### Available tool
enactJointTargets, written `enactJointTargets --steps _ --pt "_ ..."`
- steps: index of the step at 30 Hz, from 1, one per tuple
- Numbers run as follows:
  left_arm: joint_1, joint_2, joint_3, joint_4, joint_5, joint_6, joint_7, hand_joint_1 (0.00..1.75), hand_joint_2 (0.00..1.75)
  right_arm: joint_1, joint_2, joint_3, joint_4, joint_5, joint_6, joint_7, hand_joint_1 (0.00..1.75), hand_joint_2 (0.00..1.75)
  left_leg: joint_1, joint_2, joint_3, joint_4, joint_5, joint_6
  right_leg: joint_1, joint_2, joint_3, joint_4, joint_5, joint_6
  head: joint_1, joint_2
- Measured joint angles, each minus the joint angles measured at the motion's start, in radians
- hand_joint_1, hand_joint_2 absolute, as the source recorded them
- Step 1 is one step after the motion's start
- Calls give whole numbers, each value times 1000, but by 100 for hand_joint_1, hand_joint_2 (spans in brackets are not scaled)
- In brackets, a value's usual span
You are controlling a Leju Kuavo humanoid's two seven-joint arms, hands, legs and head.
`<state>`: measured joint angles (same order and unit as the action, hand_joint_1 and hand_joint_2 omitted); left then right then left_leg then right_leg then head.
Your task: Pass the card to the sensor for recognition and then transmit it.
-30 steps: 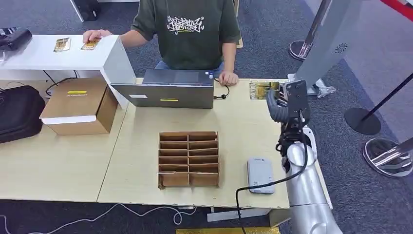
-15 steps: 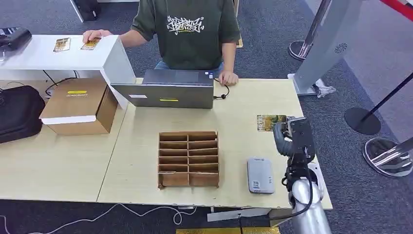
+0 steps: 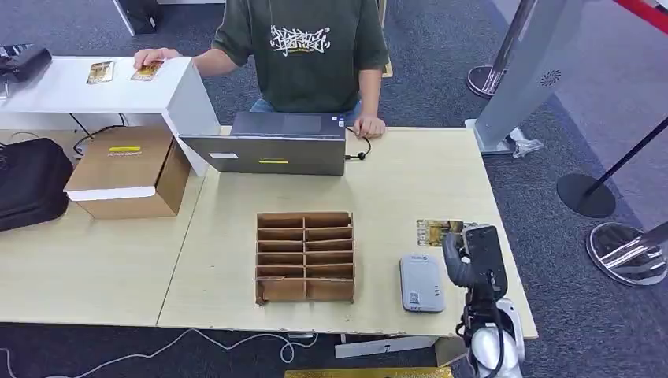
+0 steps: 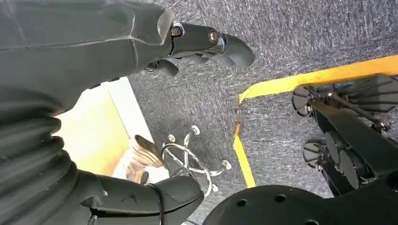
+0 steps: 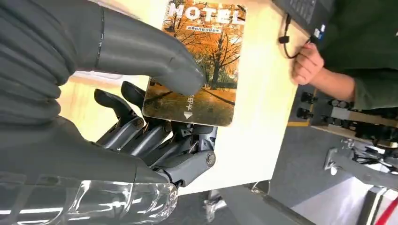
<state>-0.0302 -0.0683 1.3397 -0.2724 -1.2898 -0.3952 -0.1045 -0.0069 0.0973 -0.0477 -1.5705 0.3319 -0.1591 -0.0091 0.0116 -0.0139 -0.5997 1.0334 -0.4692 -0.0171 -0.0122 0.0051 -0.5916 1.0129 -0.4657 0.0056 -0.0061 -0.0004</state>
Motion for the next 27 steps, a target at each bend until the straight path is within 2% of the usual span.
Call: enactJointTargets --steps 7,11,19,27 --pt "-1 -1 1 0 0 4 0 0 175 9 1 -24 10 26 10 18 175 175 0 0 0 0 0 0 0 0 0 0 0 0 0 0" --pt "-1 -1 4 0 0 6 0 0 175 -6 0 -46 59 24 26 33 175 175 0 0 0 0 0 0 0 0 0 0 0 0 0 0" --pt "-1 0 4 0 0 8 0 0 175 -41 -5 -97 171 15 29 26 175 175 0 0 0 0 0 0 0 0 0 0 0 0 0 0" --pt "-1 1 5 0 0 8 -3 0 175 -45 -5 -107 197 16 29 23 175 175 0 0 0 0 0 0 0 0 0 0 0 0 0 0"
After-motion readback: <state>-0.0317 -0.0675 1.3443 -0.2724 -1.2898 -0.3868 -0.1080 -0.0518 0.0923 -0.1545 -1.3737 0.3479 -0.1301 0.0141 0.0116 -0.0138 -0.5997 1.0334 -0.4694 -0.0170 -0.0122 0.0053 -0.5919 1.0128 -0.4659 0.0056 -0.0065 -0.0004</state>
